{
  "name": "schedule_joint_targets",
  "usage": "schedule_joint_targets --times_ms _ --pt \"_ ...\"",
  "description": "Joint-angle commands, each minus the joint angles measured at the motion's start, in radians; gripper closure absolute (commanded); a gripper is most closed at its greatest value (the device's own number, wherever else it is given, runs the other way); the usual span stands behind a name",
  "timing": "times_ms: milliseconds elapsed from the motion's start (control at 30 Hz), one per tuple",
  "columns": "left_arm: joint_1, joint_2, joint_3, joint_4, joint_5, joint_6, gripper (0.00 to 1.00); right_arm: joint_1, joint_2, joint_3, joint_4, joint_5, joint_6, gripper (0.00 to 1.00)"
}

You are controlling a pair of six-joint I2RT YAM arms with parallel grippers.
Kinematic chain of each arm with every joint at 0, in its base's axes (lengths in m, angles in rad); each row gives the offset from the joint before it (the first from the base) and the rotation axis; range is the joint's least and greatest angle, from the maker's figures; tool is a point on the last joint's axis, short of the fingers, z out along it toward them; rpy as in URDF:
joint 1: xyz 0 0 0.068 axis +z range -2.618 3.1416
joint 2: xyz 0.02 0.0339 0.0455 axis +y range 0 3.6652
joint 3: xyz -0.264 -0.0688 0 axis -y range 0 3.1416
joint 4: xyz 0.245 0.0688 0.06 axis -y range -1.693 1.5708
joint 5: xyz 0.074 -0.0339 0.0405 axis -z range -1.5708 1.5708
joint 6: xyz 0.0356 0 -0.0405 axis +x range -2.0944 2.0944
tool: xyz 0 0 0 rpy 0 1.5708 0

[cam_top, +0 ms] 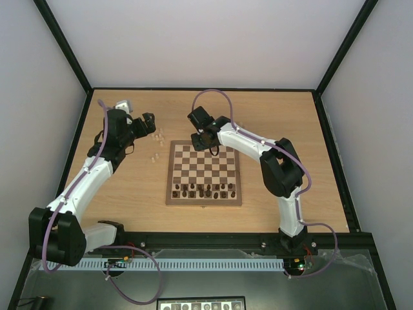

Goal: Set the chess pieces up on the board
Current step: Place the chess piece on the chessboard, then pick up the chess piece at the center of the board.

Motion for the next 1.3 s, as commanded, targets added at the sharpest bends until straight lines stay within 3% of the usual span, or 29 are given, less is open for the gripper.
schedule_joint_targets --times_ms 0,433,733,833,1067,1267 --pt "-0.005 -0.023 -0.014 0.005 -0.004 0.005 0.0 0.004 0.003 0.017 -0.037 -0.002 -0.001 0.81" --pt "-0.005 -0.031 -0.012 0.001 -0.005 0.003 0.0 0.004 -0.07 -0.015 0.01 -0.03 0.002 0.59" --pt "-0.005 -0.04 -0.012 0.002 -0.001 0.008 0.01 0.004 -0.18 -0.059 0.023 0.006 0.006 0.23" --pt "-0.005 -0.039 -0.015 0.005 0.005 0.003 0.01 0.004 -0.224 -0.096 0.029 0.018 0.008 0.03" --pt "-0.004 -0.061 -0.015 -0.002 0.016 -0.003 0.0 -0.017 -0.298 -0.089 -0.01 0.098 -0.004 0.01" --pt "-0.004 -0.061 -0.006 -0.01 0.021 -0.003 0.01 -0.144 -0.335 -0.068 -0.038 0.077 -0.009 0.01"
